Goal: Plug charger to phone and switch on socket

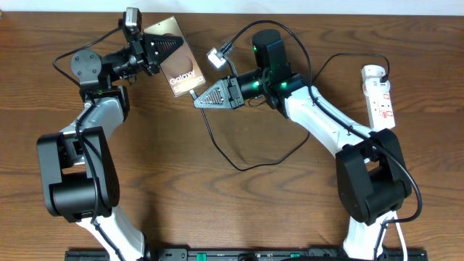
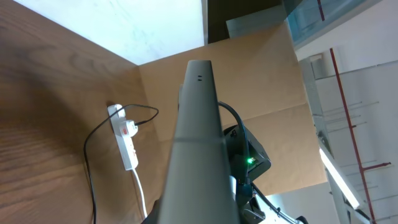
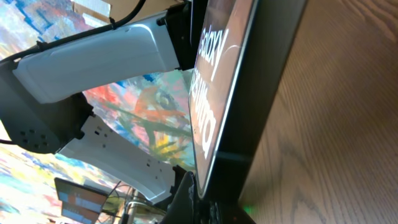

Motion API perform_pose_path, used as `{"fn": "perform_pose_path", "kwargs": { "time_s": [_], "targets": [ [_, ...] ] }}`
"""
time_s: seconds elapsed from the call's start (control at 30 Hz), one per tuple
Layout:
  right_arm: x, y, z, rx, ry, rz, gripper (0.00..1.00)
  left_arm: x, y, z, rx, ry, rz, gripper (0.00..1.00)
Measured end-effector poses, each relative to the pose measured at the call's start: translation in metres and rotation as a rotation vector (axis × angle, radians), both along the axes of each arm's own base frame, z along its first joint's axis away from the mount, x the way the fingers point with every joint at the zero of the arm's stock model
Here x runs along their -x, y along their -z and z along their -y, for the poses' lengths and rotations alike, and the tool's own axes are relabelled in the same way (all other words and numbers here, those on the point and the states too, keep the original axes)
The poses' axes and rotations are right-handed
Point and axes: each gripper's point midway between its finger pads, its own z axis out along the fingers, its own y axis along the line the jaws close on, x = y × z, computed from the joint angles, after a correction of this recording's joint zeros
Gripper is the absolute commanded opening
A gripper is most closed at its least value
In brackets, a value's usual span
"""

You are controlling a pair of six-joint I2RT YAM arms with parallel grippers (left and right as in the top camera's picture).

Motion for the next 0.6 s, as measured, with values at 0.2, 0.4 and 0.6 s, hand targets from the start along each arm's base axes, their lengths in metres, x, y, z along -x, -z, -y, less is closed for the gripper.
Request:
{"fn": "perform_pose_path", "kwargs": {
  "time_s": [0.2, 0.4, 0.6],
  "targets": [
    [0.0000, 0.0000, 0.0000, 0.000, 0.000, 0.000, 0.01, 0.0000, 0.0000, 0.0002, 0.000, 0.000, 0.000, 0.07],
    [-0.0001, 0.0000, 0.0000, 0.001, 0.001, -0.003, 0.01, 0.0033, -0.0063, 0.0007, -0.009, 0.000, 0.061, 0.07],
    [-0.0002, -0.0001, -0.0001, 0.002, 0.002, -0.005, 0.01, 0.0056, -0.0097, 0.0015, -0.015, 0.002, 0.096, 0.07]
  ]
}}
